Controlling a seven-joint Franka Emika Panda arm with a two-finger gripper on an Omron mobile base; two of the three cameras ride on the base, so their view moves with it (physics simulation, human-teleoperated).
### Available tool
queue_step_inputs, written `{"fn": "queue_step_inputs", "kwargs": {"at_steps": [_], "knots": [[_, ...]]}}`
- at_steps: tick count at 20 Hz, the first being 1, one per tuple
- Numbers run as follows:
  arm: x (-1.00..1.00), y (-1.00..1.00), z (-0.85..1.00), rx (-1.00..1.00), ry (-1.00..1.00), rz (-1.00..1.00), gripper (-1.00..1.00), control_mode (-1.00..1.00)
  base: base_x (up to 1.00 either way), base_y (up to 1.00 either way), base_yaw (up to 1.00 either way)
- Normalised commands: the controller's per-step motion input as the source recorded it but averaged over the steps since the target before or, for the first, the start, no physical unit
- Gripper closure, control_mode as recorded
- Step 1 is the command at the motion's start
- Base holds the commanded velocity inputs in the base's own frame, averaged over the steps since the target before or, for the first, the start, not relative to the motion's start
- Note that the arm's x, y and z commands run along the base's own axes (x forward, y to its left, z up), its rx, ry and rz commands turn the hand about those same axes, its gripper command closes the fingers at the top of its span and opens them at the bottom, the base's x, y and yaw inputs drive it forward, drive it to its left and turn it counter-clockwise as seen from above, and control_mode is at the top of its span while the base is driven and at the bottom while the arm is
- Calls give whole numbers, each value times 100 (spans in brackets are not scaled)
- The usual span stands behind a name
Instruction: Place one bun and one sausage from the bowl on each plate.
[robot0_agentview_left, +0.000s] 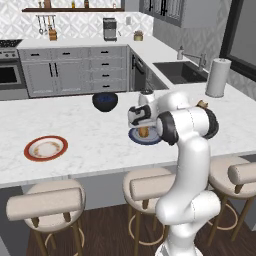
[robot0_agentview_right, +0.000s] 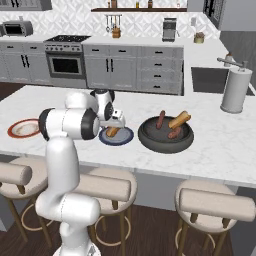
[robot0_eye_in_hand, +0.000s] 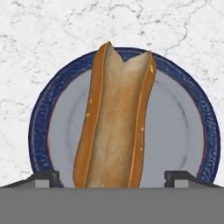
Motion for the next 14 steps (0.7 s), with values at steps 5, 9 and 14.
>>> {"fn": "queue_step_inputs", "kwargs": {"at_steps": [5, 9, 14], "knots": [[-73, -42, 93, 0, -6, 0, -100, -100, 0, 0, 0], [-100, -100, 56, -1, -1, 0, -100, -100, 0, 0, 0], [-79, -100, 27, -3, -9, -7, -100, -100, 0, 0, 0]]}}
